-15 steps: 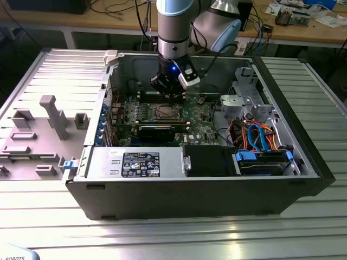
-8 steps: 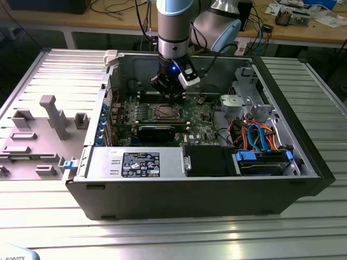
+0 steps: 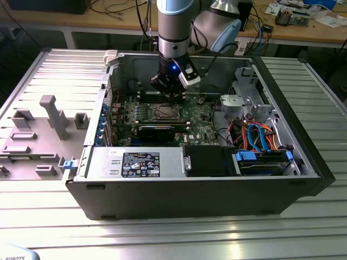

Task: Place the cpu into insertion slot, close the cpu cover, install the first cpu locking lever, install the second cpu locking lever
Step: 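Install the first cpu locking lever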

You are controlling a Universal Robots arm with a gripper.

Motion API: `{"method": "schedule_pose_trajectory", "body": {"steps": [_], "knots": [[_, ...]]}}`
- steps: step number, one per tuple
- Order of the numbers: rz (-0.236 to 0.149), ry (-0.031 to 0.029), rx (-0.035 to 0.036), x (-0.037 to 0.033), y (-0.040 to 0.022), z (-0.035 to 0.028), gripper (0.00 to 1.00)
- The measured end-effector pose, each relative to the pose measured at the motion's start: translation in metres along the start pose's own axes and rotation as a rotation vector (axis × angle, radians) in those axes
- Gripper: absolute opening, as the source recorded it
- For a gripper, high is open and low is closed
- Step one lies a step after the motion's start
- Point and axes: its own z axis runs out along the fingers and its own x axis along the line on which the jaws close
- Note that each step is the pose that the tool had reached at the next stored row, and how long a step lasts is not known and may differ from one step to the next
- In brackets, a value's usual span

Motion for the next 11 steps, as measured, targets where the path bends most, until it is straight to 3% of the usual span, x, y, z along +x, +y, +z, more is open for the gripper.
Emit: {"method": "schedule_pose_trajectory", "body": {"steps": [5, 11], "knots": [[0.000, 0.0000, 0.0011, -0.0003, -0.0001, 0.0017, 0.11], [0.000, 0.0003, 0.0077, -0.0009, -0.0003, 0.0035, 0.11]]}}
